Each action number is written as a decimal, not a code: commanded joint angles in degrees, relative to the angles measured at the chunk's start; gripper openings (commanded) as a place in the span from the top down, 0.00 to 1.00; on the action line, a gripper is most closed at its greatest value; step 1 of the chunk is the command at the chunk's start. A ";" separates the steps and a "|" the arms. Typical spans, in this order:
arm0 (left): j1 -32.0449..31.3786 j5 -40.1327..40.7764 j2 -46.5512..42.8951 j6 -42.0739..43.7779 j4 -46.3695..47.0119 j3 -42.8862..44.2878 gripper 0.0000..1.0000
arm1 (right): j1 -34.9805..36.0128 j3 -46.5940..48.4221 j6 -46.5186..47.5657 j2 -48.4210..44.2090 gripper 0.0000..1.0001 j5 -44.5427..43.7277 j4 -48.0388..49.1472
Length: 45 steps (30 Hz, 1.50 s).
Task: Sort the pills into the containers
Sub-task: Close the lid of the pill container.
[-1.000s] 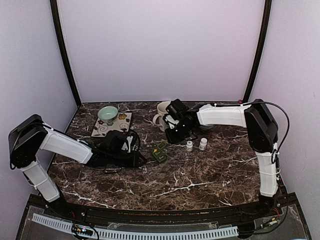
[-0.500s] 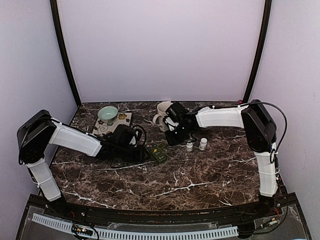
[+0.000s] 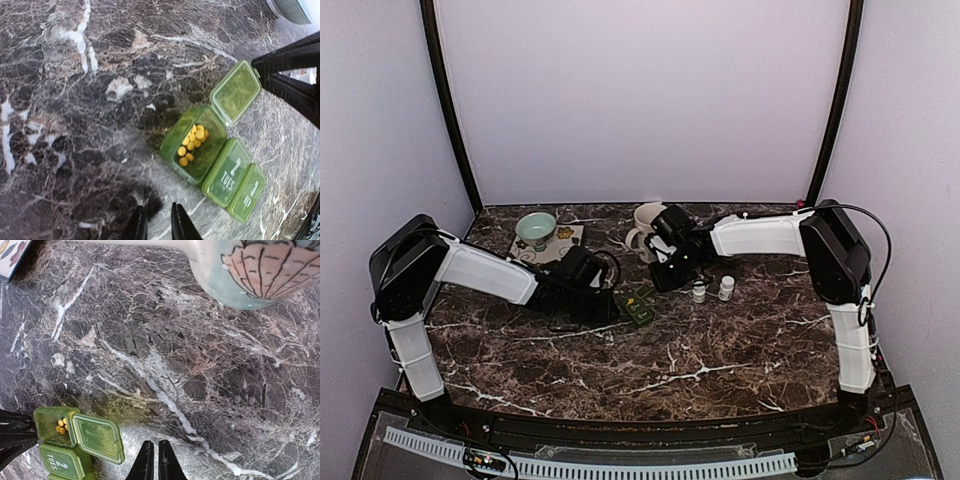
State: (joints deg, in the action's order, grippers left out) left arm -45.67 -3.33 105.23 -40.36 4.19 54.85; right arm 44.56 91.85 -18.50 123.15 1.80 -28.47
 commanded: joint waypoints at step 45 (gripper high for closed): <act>-0.21 3.76 5.42 2.65 -9.07 8.61 0.83 | 1.84 -1.49 0.69 -2.74 0.96 8.46 6.74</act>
State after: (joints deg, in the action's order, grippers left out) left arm -45.67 -0.73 109.82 -38.17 -1.87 62.87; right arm 45.65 91.13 -17.82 123.22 8.80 -23.62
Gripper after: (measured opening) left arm 0.169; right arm 0.029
